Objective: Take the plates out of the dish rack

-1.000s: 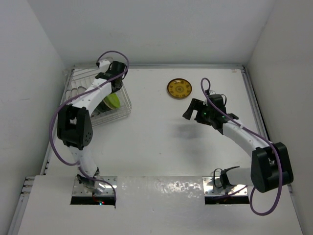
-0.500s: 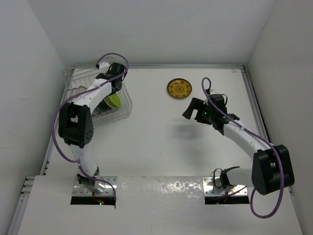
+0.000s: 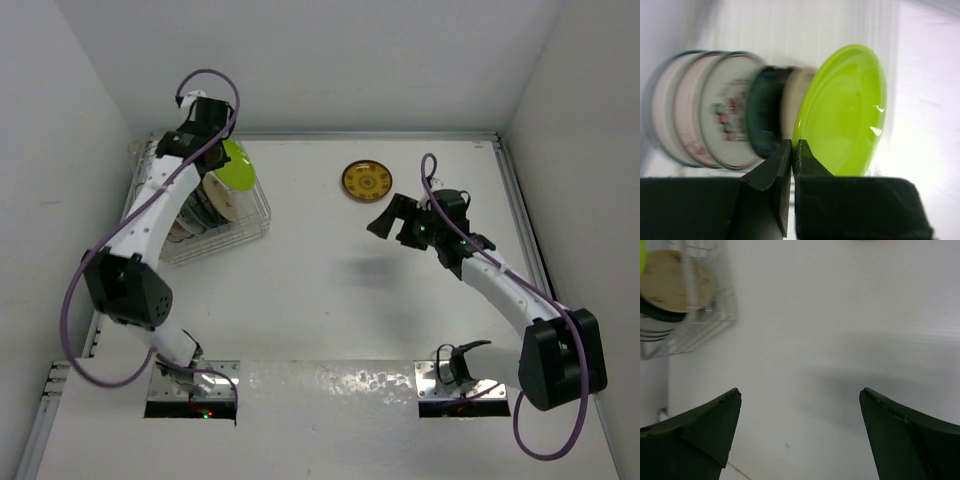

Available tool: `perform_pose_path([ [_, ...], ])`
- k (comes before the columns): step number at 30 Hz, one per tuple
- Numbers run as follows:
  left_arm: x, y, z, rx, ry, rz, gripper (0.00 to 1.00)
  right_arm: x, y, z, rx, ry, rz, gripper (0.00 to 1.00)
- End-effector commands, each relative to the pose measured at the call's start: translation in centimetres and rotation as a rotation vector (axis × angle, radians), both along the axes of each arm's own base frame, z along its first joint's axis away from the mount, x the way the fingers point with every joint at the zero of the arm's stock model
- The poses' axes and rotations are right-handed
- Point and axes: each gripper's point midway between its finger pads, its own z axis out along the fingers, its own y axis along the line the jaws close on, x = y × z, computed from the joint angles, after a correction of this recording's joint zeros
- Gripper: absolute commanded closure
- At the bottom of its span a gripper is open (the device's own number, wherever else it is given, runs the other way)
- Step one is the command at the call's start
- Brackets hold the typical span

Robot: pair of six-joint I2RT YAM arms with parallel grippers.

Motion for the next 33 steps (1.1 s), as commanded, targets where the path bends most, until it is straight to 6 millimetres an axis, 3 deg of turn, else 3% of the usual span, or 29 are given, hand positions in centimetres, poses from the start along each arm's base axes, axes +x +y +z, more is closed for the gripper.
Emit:
perform_pose_path([
  [1,-0.8,-5.6,9.2,-0.240,-0.256,-0.307,1.00,0.9,4.4,8.2,0.276,-0.221,0.142,0.01],
  [3,-1.3,-7.9,9.2,-0.327,-0.300,-0.422,1.00,-0.2,6.6,11.5,0.428,-0.281,0.254,0.01],
  [4,-2.7,-10.0,10.6,-0.412,-0.343,-0.524,1.00,0.0,7.4,14.3,0.533,-0.342,0.275,0.01],
  [6,-3.5,-12.1,10.2,-0.511,-0.382,-0.602,1.00,-0.7,8.8,16.4,0.612,-0.365,0.341,0.01],
  [7,-4.4,-12.8,11.0,-0.542,-0.416,-0.641,1.00,-0.3,9.4,17.4,0.633,-0.377,0.356,0.01],
  [11,-6.5,-17.2,10.7,-0.740,-0.447,-0.825,1.00,0.2,11.4,18.9,0.616,-0.419,0.390,0.01],
  [15,-7.5,-19.3,10.0,-0.804,-0.424,-0.887,1.00,1.0,12.1,19.7,0.624,-0.447,0.383,0.01],
  [17,-8.1,-20.2,10.1,-0.832,-0.420,-0.929,1.00,1.6,12.4,19.1,0.611,-0.435,0.364,0.03],
  [21,-8.5,-21.2,10.1,-0.887,-0.424,-0.959,1.00,2.8,12.3,16.7,0.534,-0.404,0.318,0.18],
  [24,-8.2,-21.2,9.4,-0.890,-0.408,-0.953,1.00,3.2,11.9,15.2,0.502,-0.384,0.280,0.37],
  [25,-8.0,-21.2,9.1,-0.884,-0.404,-0.939,1.00,3.2,11.9,14.9,0.501,-0.383,0.277,0.46],
  [26,-8.0,-21.1,8.6,-0.882,-0.388,-0.926,1.00,3.3,11.8,14.9,0.500,-0.388,0.270,0.67],
  [28,-7.2,-20.6,7.5,-0.852,-0.367,-0.881,0.99,3.3,11.6,14.7,0.501,-0.382,0.258,0.85],
  [29,-7.0,-20.4,7.2,-0.839,-0.360,-0.866,0.93,3.3,11.6,14.6,0.500,-0.380,0.255,0.94],
  [30,-6.9,-20.1,6.3,-0.820,-0.332,-0.844,0.68,3.5,11.3,14.2,0.491,-0.372,0.237,0.97],
  [31,-6.5,-19.5,6.1,-0.795,-0.335,-0.811,0.52,3.8,10.9,14.0,0.483,-0.366,0.218,1.00],
  [32,-6.7,-19.1,5.8,-0.764,-0.309,-0.798,0.28,4.2,10.3,13.6,0.472,-0.358,0.185,1.00],
  [33,-6.3,-18.1,5.7,-0.717,-0.311,-0.755,0.20,4.4,9.6,12.9,0.478,-0.328,0.152,1.00],
])
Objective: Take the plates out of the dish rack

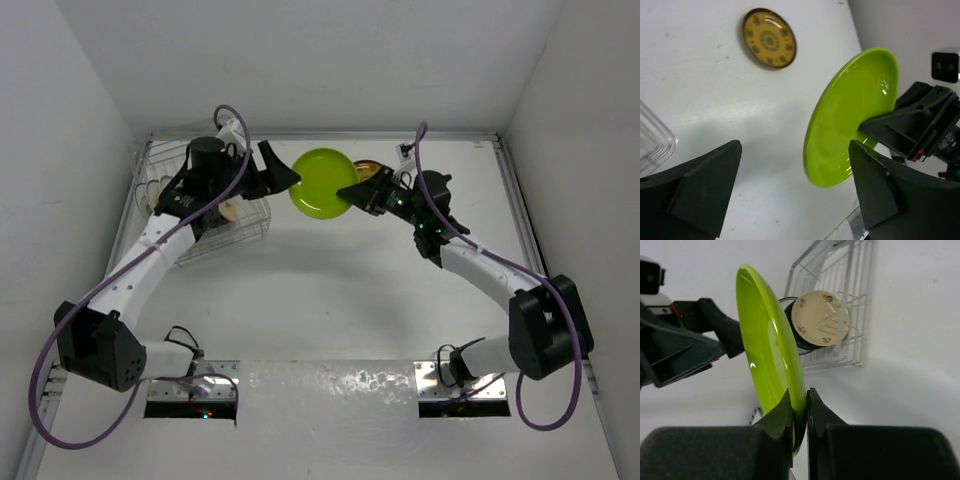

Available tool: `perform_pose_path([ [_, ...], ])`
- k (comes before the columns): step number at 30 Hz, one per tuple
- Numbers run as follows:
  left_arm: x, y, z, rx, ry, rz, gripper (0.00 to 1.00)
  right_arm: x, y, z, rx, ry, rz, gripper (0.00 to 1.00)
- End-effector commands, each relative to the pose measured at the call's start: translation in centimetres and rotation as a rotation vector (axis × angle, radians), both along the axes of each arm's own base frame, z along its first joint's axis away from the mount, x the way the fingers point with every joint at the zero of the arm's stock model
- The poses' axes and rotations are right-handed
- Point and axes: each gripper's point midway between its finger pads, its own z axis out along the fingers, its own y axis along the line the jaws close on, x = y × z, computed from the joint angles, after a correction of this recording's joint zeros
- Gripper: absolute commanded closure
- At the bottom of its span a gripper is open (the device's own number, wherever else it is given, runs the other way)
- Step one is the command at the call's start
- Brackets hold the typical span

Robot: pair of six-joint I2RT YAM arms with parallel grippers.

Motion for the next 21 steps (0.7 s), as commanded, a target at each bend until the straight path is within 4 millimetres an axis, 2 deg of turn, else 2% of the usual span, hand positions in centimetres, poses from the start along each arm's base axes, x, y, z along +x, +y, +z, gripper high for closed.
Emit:
perform_pose_path([
  [1,0.8,2.1,0.9,0.103,-0.028,0.107,0.12,2.0,-3.4,-0.3,0.008,0.021,-0.135,1.00],
  [2,0.3,3.1,1.4,0.155,-0.023,0.133,0.01,2.5,-4.6,-0.8,0.018,0.046,-0.171,1.00],
  [3,0.7,5.0,1.5,0.214,-0.030,0.227,0.00,3.0,-5.8,-1.6,0.045,0.098,-0.211,1.00],
  [4,0.6,6.2,2.4,0.247,-0.042,0.277,0.00,4.3,-8.2,-2.1,0.055,0.121,-0.275,1.00],
  [5,-0.5,7.6,2.5,0.298,-0.034,0.313,0.00,4.9,-9.3,-2.6,0.047,0.148,-0.307,1.00],
  [6,-0.6,9.3,2.8,0.341,-0.044,0.383,0.00,5.6,-10.3,-2.8,0.031,0.155,-0.335,1.00],
  [7,-1.2,10.0,3.2,0.359,-0.052,0.406,0.00,6.9,-12.1,-4.1,0.000,0.182,-0.391,1.00],
  [8,-2.3,10.8,3.9,0.375,-0.071,0.419,0.00,7.7,-13.0,-4.8,-0.057,0.178,-0.415,1.00],
  [9,-2.7,11.6,4.3,0.391,-0.081,0.447,0.00,8.9,-14.0,-4.7,-0.092,0.197,-0.447,1.00],
  [10,-3.2,12.0,4.6,0.399,-0.090,0.457,0.00,9.8,-14.8,-5.4,-0.124,0.212,-0.478,1.00],
  [11,-4.1,12.5,5.2,0.409,-0.106,0.462,0.00,10.8,-15.2,-7.6,-0.165,0.252,-0.482,1.00],
  [12,-4.4,13.1,5.4,0.426,-0.112,0.483,0.00,12.2,-15.6,-7.0,-0.172,0.243,-0.492,1.00],
  [17,-5.8,15.0,5.7,0.492,-0.120,0.524,0.00,17.2,-15.8,-11.1,-0.237,0.326,-0.476,0.99],
  [21,-6.0,15.0,4.9,0.505,-0.111,0.508,0.00,19.6,-15.8,-13.6,-0.277,0.378,-0.460,0.97],
])
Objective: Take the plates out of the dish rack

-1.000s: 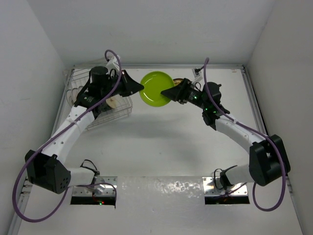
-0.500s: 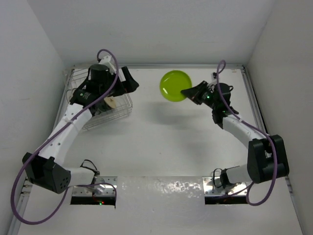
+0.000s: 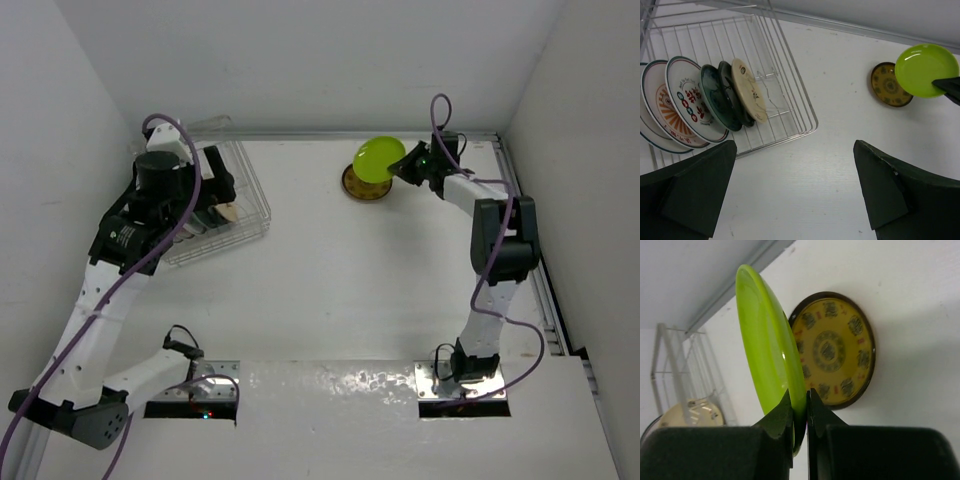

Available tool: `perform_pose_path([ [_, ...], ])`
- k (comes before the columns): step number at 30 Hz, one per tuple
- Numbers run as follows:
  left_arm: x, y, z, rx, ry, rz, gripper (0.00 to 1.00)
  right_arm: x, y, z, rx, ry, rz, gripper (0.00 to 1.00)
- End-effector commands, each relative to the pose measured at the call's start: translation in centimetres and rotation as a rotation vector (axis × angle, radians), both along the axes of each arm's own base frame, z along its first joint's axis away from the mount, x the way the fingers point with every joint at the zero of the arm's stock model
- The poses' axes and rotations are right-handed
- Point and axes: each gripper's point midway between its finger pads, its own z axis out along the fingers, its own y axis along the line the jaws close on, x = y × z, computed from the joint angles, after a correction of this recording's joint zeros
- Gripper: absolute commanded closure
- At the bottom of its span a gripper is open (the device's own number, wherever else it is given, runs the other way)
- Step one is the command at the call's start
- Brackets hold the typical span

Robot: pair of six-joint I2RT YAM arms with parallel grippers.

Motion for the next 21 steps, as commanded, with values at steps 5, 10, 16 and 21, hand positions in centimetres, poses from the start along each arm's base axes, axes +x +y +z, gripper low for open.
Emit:
perform_pose_path([
  [5,-0.2,0.6,-3.0,0.065,0.063,0.003,0.00,1.9,0.3,-2.9,-0.051,0.080,0.050,0.91],
  [10,0.2,0.1,-3.5,0.051,0.071,-0.010,0.00,1.1,1.0,-4.7,-0.085,0.126,0.086,0.85],
  [16,0.6,-0.2,-4.1,0.034,0.080,-0.012,0.00,-0.3,2.0,-4.5,-0.280,0.193,0.177,0.01],
  [21,0.8,-0.6,-4.3,0.021,0.087,-0.018,0.00,-0.5,3.0,-5.0,-0.360,0.244,0.204,0.01],
])
